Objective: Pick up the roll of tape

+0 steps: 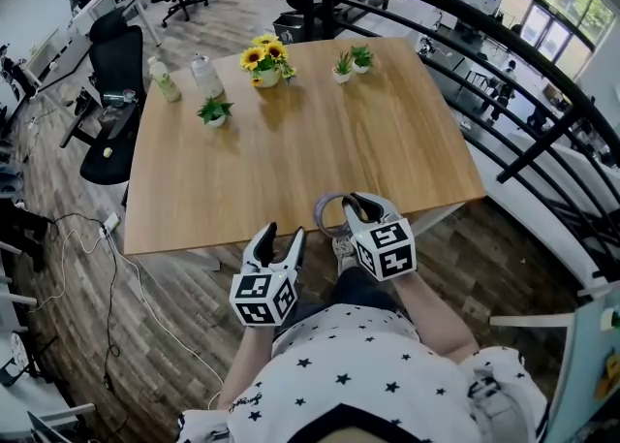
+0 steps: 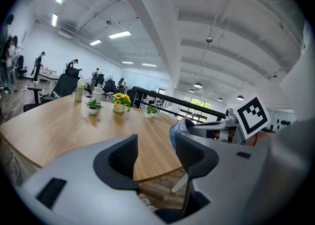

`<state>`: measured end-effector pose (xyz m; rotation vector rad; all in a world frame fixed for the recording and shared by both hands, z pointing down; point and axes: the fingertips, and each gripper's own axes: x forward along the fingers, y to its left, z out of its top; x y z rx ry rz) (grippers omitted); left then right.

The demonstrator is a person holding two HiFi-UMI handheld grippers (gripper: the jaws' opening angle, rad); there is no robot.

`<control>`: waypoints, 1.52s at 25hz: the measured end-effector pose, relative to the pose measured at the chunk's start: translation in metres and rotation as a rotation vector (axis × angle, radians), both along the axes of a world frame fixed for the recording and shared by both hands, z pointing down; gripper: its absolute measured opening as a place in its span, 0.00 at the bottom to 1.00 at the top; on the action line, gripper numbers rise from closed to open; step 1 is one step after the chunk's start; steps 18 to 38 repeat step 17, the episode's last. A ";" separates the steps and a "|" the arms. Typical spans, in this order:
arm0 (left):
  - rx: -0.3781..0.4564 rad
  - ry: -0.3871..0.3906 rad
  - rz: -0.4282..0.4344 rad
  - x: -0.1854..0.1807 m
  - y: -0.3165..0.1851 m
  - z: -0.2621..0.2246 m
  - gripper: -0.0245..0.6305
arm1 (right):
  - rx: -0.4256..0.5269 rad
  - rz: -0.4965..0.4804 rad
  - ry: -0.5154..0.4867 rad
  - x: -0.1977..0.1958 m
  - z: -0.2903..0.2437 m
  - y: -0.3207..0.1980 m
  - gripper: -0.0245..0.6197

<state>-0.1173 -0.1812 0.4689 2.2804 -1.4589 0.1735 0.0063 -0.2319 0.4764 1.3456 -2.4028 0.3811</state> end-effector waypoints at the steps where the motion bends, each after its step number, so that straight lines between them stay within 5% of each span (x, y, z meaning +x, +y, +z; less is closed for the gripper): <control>1: 0.000 0.000 0.000 0.000 0.000 0.000 0.37 | 0.000 0.001 -0.002 0.000 0.000 0.000 0.14; 38: -0.004 0.005 0.001 0.001 -0.001 -0.001 0.37 | 0.009 -0.002 -0.015 -0.004 -0.006 -0.003 0.14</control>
